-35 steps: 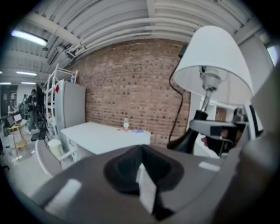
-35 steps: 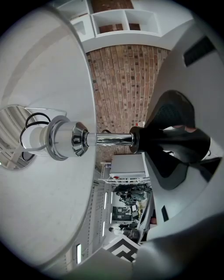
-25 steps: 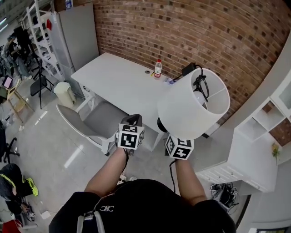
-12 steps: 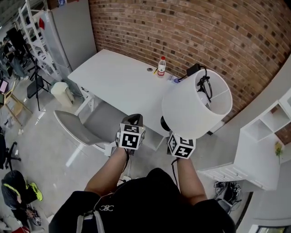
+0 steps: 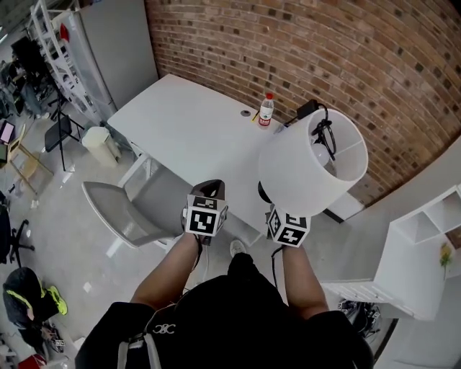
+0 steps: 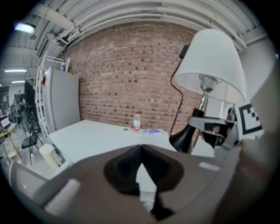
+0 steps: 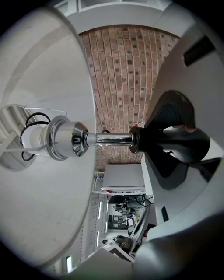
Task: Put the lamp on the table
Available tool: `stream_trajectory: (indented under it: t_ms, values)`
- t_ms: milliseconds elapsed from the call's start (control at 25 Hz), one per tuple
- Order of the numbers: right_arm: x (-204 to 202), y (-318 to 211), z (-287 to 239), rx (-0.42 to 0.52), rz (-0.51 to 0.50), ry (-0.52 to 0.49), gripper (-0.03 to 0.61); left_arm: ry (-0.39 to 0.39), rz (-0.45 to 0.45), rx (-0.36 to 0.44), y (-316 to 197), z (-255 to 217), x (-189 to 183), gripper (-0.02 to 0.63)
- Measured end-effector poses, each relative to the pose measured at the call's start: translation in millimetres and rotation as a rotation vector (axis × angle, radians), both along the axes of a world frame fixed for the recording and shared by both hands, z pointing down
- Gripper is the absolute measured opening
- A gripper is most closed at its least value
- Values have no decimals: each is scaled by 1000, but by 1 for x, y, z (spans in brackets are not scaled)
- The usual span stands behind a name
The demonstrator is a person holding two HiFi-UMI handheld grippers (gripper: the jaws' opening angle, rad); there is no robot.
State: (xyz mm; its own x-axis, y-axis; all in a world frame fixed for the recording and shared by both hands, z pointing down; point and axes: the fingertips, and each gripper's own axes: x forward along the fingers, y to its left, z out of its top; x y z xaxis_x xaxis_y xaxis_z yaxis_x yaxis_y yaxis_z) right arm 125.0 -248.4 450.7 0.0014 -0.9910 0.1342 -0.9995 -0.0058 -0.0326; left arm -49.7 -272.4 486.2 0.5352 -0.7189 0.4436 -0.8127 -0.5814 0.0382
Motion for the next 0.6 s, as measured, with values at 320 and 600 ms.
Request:
stream_trajectory:
  t_ms: [320, 600]
  values:
    - [28, -112, 18, 11, -25, 25, 144, -37, -16, -6, -81, 0, 16, 2]
    - [56, -193, 44, -11, -42, 100, 144, -27, -54, -43, -134, 15, 26, 2]
